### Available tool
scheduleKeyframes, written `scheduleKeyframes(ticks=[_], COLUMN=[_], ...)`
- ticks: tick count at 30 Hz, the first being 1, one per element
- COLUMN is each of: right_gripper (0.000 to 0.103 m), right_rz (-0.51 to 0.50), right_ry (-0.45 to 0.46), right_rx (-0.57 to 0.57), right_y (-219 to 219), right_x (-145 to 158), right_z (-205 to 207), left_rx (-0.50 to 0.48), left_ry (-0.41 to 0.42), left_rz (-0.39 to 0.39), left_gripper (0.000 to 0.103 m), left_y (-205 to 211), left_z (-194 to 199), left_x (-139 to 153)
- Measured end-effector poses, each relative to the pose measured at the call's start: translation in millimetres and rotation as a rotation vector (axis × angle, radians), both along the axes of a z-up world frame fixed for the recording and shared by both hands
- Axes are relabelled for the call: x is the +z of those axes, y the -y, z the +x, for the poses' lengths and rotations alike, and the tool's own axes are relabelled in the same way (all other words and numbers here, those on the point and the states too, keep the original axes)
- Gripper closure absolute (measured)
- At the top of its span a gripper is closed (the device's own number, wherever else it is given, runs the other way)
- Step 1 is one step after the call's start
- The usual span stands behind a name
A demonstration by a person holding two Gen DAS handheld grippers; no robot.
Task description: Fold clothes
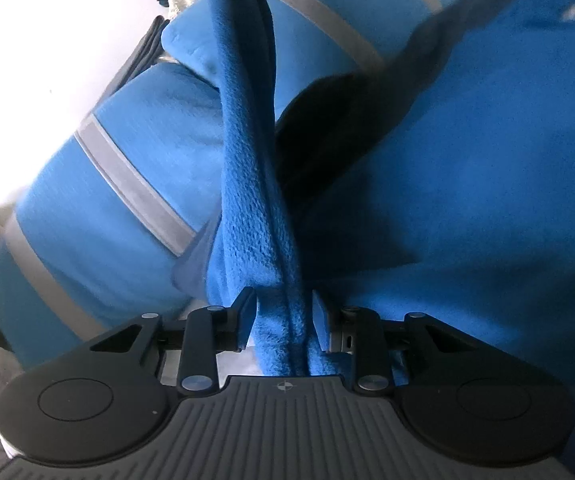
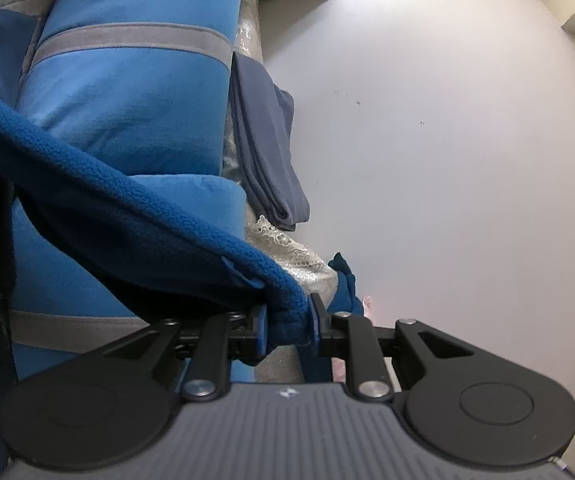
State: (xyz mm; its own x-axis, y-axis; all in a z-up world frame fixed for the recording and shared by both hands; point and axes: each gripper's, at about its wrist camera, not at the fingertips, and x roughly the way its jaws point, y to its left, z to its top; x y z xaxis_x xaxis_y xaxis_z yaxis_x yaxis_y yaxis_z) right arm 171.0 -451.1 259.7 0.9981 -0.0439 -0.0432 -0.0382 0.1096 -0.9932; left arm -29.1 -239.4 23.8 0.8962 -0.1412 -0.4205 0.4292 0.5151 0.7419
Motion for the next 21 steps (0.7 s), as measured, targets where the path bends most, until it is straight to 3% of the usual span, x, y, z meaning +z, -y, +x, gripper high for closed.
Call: scheduleKeyframes(ticks=[5,8,11,16,21], right_gripper=[0.083,0.083,0.083,0.083,0.083], right_rz=[0.005,0.004,0.005,0.032,0.064], right_ry=[-0.020,-0.043,-0.067,-0.114,-0.176], right_rx=[-0.009,-0.013,-0.019,-0.026,-0.017], right_y=[5,11,18,28,37], right_x=[-4,-10,-18,-30,-46], right_z=[0,-2,-5,-11,-24], left_rx=[0.040,0.075,0.118,0.169,0.214], left_ry=[0.018,0.036,0.031,-0.054,-0.092], left_rz=[0.032,-0.019,-0.102,-0.282,-0.339], left_gripper=[0.076,0.088,0.092,0.093,0.094], left_y=[2,-8,-22,-52,-76], left_z=[1,2,6,20,37], left_x=[-3,9,26,51,56])
